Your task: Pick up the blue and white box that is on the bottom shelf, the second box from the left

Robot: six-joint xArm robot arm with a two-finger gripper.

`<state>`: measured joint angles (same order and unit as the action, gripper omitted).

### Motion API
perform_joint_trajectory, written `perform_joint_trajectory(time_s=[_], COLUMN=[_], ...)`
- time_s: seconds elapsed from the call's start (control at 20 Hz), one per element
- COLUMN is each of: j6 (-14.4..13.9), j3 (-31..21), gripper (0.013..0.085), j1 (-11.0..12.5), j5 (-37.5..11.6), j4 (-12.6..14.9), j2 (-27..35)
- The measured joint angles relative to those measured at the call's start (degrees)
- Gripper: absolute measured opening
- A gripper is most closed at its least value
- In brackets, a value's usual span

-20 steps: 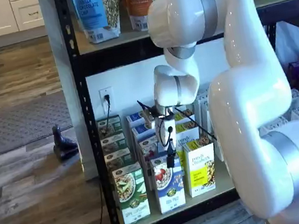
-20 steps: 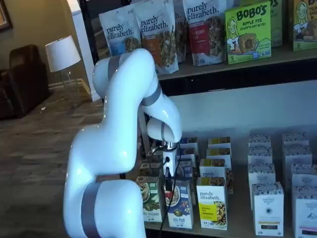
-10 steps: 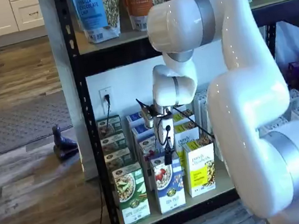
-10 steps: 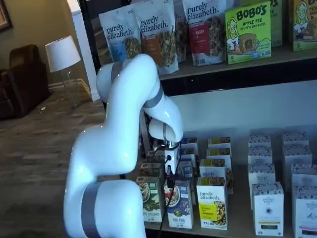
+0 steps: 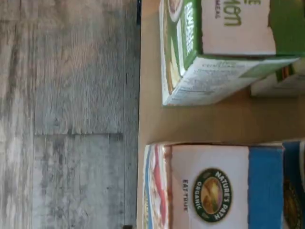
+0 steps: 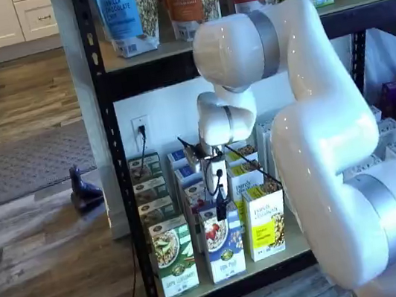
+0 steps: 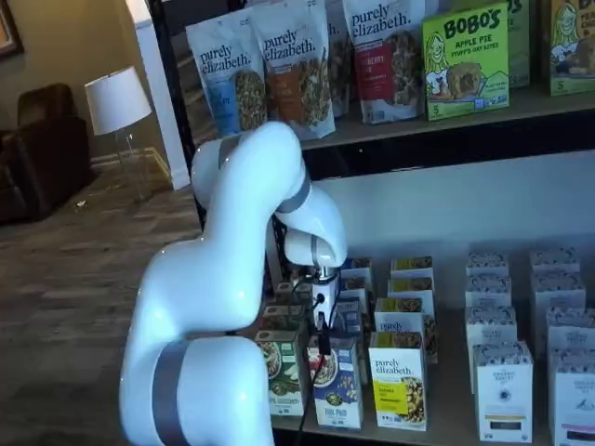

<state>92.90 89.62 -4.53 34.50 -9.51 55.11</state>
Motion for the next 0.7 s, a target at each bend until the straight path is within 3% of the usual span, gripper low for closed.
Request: perform_joint_trajectory(time_s=[0.7], j6=[-7.0], j3=[5.4], gripper=[0.085], j1=[-0.8], j5=[3.1], j4=[7.5], j2=[5.1])
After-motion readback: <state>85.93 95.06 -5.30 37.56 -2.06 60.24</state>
